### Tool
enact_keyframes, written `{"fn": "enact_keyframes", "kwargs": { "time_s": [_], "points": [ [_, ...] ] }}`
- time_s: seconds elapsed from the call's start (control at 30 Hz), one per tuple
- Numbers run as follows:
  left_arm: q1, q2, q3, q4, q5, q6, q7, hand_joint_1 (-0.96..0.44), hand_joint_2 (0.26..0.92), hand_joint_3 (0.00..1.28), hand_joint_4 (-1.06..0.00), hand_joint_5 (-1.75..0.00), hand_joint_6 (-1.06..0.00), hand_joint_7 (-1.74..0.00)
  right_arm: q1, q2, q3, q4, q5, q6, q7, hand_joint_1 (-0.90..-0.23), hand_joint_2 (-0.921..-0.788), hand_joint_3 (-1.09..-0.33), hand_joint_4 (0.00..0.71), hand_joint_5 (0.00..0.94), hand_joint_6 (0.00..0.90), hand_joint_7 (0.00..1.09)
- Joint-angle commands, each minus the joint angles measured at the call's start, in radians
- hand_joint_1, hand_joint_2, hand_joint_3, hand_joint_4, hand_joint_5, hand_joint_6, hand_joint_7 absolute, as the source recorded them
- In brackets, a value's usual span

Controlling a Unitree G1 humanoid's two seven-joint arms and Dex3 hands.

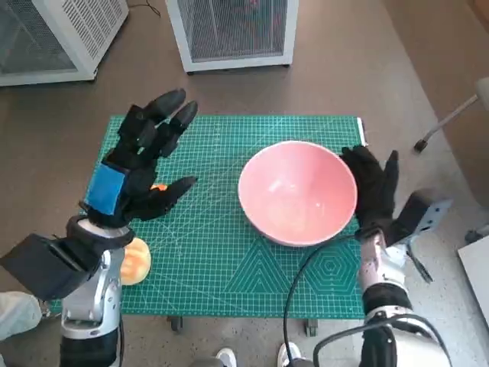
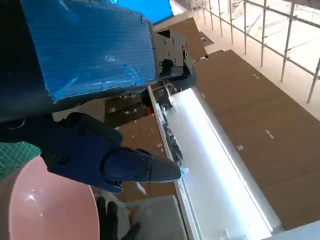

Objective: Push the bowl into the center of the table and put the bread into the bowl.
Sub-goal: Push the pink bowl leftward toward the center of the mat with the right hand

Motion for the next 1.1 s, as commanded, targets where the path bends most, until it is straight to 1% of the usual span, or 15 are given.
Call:
{"fn": "enact_keyframes", "kwargs": {
  "time_s": [0.03,0.1,0.17,0.27,0.37,0.47,0.7,0.83,0.97,1.1],
  "points": [
    [0.016,0.015,0.013,-0.033,-0.008,0.012,0.005,-0.47,0.921,0.22,-0.3,0.0,-0.06,-0.59,0.008,0.033,0.0,0.017,-0.01,0.038,-0.014,-0.388,-0.921,-0.534,0.463,0.011,0.687,0.05],
    [0.022,0.018,0.017,-0.04,-0.007,0.015,0.006,-0.47,0.921,0.22,-0.31,0.0,-0.06,-0.59,-0.002,0.049,-0.005,0.018,-0.004,0.054,-0.015,-0.387,-0.921,-0.533,0.456,0.008,0.691,0.05],
    [0.026,0.022,0.022,-0.048,-0.008,0.021,0.008,-0.47,0.921,0.22,-0.3,0.0,-0.07,-0.59,-0.014,0.063,-0.01,0.017,0.003,0.068,-0.015,-0.389,-0.921,-0.514,0.444,0.004,0.703,0.05],
    [0.031,0.025,0.025,-0.057,-0.009,0.027,0.01,-0.47,0.921,0.22,-0.3,0.0,-0.07,-0.59,-0.025,0.074,-0.014,0.015,0.005,0.077,-0.013,-0.393,-0.921,-0.504,0.443,0.004,0.708,0.05],
    [0.039,0.029,0.032,-0.075,-0.011,0.04,0.014,-0.48,0.921,0.22,-0.3,0.0,-0.07,-0.59,-0.044,0.094,-0.017,0.013,0.006,0.081,-0.017,-0.404,-0.921,-0.494,0.447,0.005,0.701,0.05],
    [0.044,0.031,0.035,-0.086,-0.011,0.048,0.017,-0.49,0.921,0.22,-0.31,0.0,-0.08,-0.59,-0.054,0.105,-0.016,0.013,0.0,0.08,-0.023,-0.415,-0.921,-0.485,0.458,0.009,0.7,0.05],
    [0.062,0.034,0.048,-0.114,-0.012,0.07,0.027,-0.49,0.921,0.22,-0.31,0.0,-0.08,-0.58,-0.089,0.133,0.007,0.016,-0.028,0.076,-0.045,-0.449,-0.921,-0.482,0.473,0.013,0.703,0.04],
    [0.075,0.034,0.054,-0.135,-0.011,0.084,0.034,-0.49,0.921,0.22,-0.31,0.0,-0.08,-0.58,-0.102,0.149,0.013,0.017,-0.036,0.076,-0.047,-0.474,-0.921,-0.483,0.484,0.015,0.72,0.05],
    [0.089,0.034,0.059,-0.154,-0.006,0.091,0.041,-0.49,0.921,0.22,-0.31,0.0,-0.08,-0.58,-0.109,0.166,0.017,0.017,-0.044,0.074,-0.043,-0.476,-0.921,-0.48,0.494,0.017,0.724,0.05],
    [0.101,0.035,0.062,-0.165,0.002,0.09,0.047,-0.5,0.921,0.22,-0.31,0.0,-0.08,-0.58,-0.115,0.171,0.018,0.02,-0.047,0.082,-0.034,-0.463,-0.921,-0.473,0.499,0.016,0.723,0.05]
  ]
}}
